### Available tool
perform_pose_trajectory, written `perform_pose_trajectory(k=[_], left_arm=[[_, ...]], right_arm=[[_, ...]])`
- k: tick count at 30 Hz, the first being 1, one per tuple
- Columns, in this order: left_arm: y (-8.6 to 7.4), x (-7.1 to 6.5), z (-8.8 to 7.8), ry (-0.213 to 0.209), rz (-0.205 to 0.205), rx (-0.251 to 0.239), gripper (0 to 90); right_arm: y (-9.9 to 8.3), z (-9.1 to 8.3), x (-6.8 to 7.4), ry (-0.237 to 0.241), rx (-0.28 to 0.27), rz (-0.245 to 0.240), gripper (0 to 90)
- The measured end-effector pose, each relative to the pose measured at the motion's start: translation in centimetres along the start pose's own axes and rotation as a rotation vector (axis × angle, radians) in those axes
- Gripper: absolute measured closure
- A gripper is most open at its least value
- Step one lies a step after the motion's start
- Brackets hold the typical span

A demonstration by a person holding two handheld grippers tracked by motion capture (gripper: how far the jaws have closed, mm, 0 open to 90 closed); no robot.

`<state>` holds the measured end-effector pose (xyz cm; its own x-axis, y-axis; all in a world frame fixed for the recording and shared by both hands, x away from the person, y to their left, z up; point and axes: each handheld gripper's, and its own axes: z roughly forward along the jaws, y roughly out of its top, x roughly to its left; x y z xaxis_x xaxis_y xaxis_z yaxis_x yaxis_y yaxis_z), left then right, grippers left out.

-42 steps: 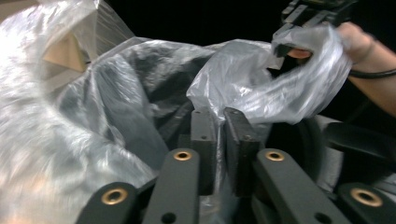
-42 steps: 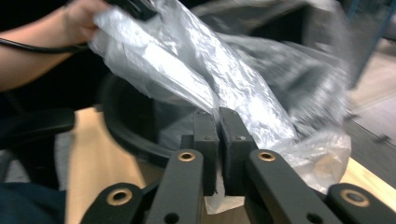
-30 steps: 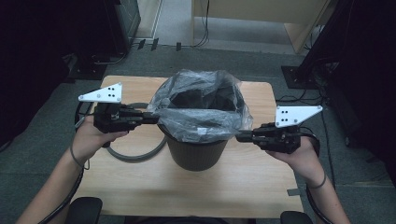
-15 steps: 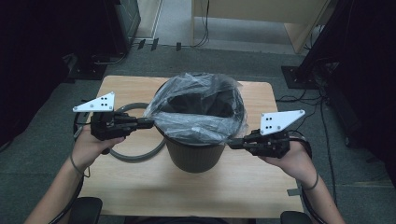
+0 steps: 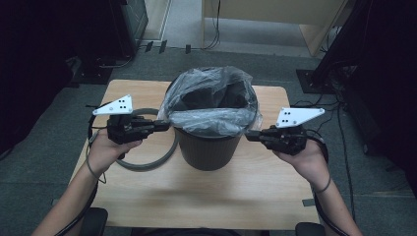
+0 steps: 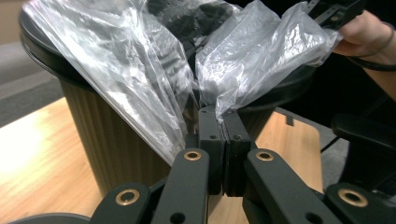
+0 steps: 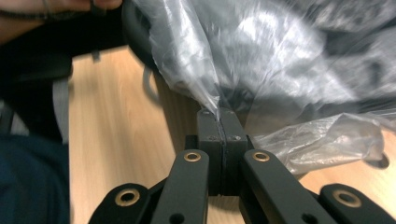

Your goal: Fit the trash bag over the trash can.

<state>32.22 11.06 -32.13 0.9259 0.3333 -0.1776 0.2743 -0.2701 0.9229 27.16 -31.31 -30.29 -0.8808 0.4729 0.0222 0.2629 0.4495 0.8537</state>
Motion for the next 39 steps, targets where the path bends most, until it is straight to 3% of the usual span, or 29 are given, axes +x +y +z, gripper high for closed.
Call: perform_pose_trajectory(k=[3, 5, 8, 19, 21, 22, 24, 28, 32, 34, 39], left_arm=[[0.0, -0.1, 0.3, 0.011, 0.015, 0.027, 89.3], [0.1, -0.1, 0.6, 0.016, 0.026, 0.041, 89.3], [-0.1, 0.1, 0.7, 0.007, 0.047, 0.044, 89.3], [-1.4, 1.0, 1.5, -0.015, 0.020, 0.029, 89.0], [-1.6, 1.3, 1.7, 0.022, 0.014, 0.072, 89.1], [-1.7, 1.6, 1.7, 0.017, -0.007, 0.066, 89.0], [-1.7, 2.1, 1.4, 0.004, -0.048, 0.061, 88.9], [-1.4, 2.1, 1.3, 0.012, -0.063, 0.075, 85.4], [-0.7, 2.0, 0.8, 0.005, -0.078, 0.071, 73.1], [-0.4, 1.8, 0.5, 0.011, -0.066, 0.068, 67.7], [0.1, 1.2, -0.7, 0.010, -0.049, 0.059, 59.4]], right_arm=[[-0.3, 1.4, 0.8, -0.003, 0.091, -0.082, 90.0], [-0.3, 2.2, 1.0, -0.018, 0.125, -0.105, 90.0], [-0.2, 2.8, 0.7, -0.017, 0.133, -0.094, 90.0], [-1.5, 4.3, 0.0, 0.022, 0.137, -0.058, 90.0], [-2.2, 4.9, -0.3, -0.006, 0.177, -0.051, 90.0], [-2.8, 5.2, -0.4, -0.018, 0.204, -0.053, 90.0], [-3.7, 5.4, -0.8, 0.003, 0.184, -0.008, 90.0], [-3.9, 4.6, -1.2, 0.039, 0.138, 0.040, 89.2], [-3.2, 3.0, -0.9, 0.075, 0.054, 0.041, 73.6], [-2.9, 2.2, -0.7, 0.085, 0.016, 0.034, 65.7], [-2.5, 0.4, 0.0, 0.104, -0.038, -0.010, 56.4]])
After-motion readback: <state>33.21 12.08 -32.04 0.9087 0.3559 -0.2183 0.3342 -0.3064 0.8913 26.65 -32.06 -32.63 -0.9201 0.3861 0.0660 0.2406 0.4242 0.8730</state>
